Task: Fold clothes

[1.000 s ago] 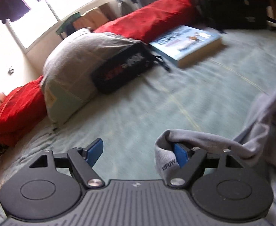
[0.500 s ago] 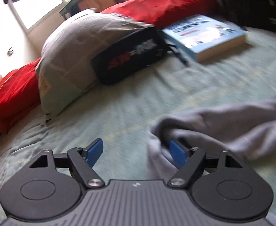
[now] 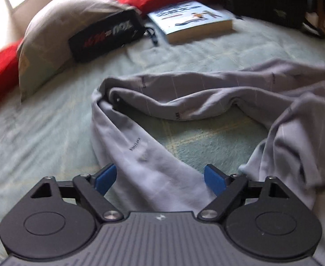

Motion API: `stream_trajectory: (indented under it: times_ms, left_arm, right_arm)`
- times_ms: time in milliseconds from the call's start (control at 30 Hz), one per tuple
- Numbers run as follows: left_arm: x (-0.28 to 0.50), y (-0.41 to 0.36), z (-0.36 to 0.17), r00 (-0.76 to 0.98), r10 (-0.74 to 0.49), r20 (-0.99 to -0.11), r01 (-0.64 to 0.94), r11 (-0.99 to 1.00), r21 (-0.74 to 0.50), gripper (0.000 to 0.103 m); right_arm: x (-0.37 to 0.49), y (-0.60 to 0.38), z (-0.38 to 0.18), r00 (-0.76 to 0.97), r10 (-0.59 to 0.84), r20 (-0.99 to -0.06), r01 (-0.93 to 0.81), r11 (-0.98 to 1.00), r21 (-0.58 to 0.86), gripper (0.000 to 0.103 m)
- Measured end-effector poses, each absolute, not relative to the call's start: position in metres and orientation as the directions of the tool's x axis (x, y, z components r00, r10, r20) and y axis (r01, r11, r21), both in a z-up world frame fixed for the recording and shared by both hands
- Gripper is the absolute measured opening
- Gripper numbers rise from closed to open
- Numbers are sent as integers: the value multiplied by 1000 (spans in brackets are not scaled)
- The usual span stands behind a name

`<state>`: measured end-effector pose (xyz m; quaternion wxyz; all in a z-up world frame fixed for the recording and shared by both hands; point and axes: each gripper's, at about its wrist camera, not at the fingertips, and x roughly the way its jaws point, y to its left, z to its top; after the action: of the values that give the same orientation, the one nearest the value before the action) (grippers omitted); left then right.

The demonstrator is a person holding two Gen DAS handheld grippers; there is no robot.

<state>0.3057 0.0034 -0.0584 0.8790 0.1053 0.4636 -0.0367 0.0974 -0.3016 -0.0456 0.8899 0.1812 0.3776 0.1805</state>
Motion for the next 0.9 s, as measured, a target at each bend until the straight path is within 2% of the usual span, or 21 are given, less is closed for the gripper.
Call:
stream_trajectory:
  times_ms: [167,233,300,400,467,567,767,900]
  left_arm:
    - [305,5,-67,539,44,-841,89,990,109,86]
    - [301,5,-66,539,65,-840,89,987,133,87]
    - [299,6,-70,524,107,-845,96,978,183,93]
    - [294,16,-68,513,139,-847,73,976,205,93]
    - [290,22,-64,516,197,-834,70,960,270,93]
    - [289,33,-63,531,336,-778,67,898,434,93]
    - [299,74,-63,497,429,-755,-2,870,493,93]
    - [313,100,-65,483,518,-706,-40,819,573,93]
  right_arm:
    - [89,-312,-44,661,460,-593,-171,862,477,103]
    - [88,-313,-45,664,462,-588,-166,858,486,103]
    - [89,-314,-47,662,466,-587,-161,854,495,103]
    - [89,-312,-47,655,472,-590,-170,853,493,103]
    - [88,-313,-46,664,453,-595,-166,865,474,103]
    - [86,-314,-45,677,424,-601,-158,882,445,103]
    - [87,-322,-51,670,421,-612,-132,878,459,103]
    - [87,-321,-50,670,417,-614,-142,884,445,103]
